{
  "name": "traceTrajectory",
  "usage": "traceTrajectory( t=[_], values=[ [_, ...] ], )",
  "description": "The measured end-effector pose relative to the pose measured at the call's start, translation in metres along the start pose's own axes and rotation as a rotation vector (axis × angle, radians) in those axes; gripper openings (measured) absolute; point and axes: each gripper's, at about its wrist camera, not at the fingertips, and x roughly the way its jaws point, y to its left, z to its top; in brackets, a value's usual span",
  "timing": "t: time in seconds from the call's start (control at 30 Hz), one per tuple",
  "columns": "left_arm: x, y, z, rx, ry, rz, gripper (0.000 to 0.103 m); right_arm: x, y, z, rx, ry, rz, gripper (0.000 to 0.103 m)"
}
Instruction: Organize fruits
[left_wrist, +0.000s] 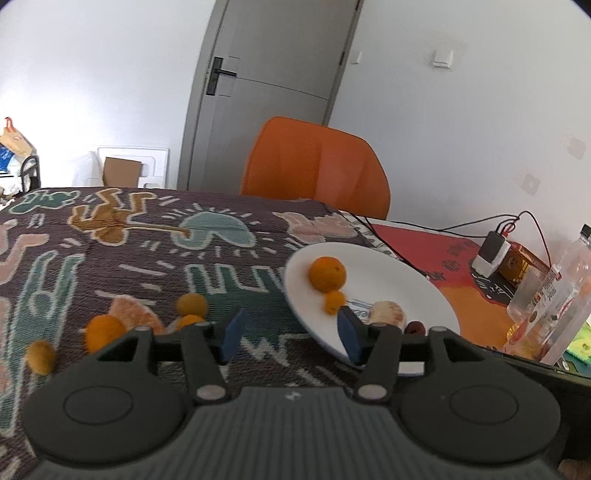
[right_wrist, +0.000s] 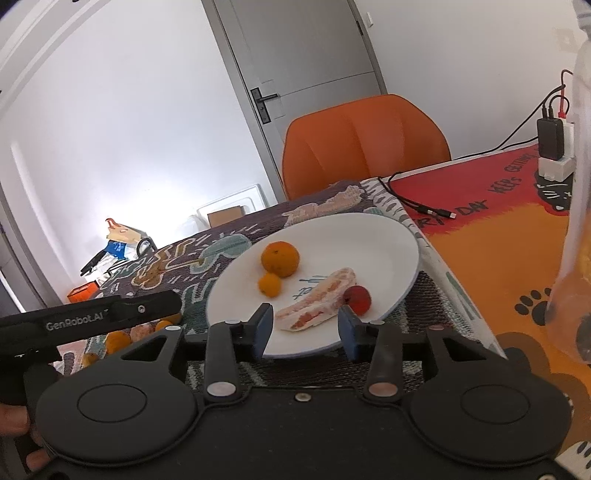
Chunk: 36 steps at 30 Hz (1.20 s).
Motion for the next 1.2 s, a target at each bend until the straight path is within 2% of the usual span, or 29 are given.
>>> traceTrajectory(
  t=[0.07, 0.13, 0.2, 0.33, 0.4, 0.67, 1.2],
  values=[
    [-0.007, 0.006, 0.000, -0.007, -0.008, 0.010, 0.063, 0.000, 0.004, -0.001, -0.001, 0.001, 0.006, 0.043],
    [-0.013, 0.011, 0.000, -0.010, -0.015, 0.020, 0.073, 0.000, 0.008, -0.001, -0.004, 0.004, 0.012, 0.045],
    [-0.020, 0.017, -0.001, -0.013, -0.024, 0.034, 0.078, 0.000, 0.014, -0.002, -0.011, 0.003, 0.017, 0.052],
    [-0.032, 0.029, -0.002, -0.018, -0.038, 0.068, 0.084, 0.000, 0.025, -0.004, -0.025, -0.002, 0.031, 0.059],
    [-0.038, 0.035, -0.003, -0.021, -0.045, 0.083, 0.086, -0.001, 0.031, -0.004, -0.034, -0.008, 0.034, 0.072],
    [-0.057, 0.064, -0.011, -0.055, -0.058, 0.141, 0.090, -0.005, 0.051, -0.007, -0.068, -0.043, 0.056, 0.103],
    [-0.081, 0.108, -0.031, -0.119, -0.060, 0.191, 0.090, 0.003, 0.087, -0.017, -0.098, -0.008, 0.107, 0.103]
  ],
)
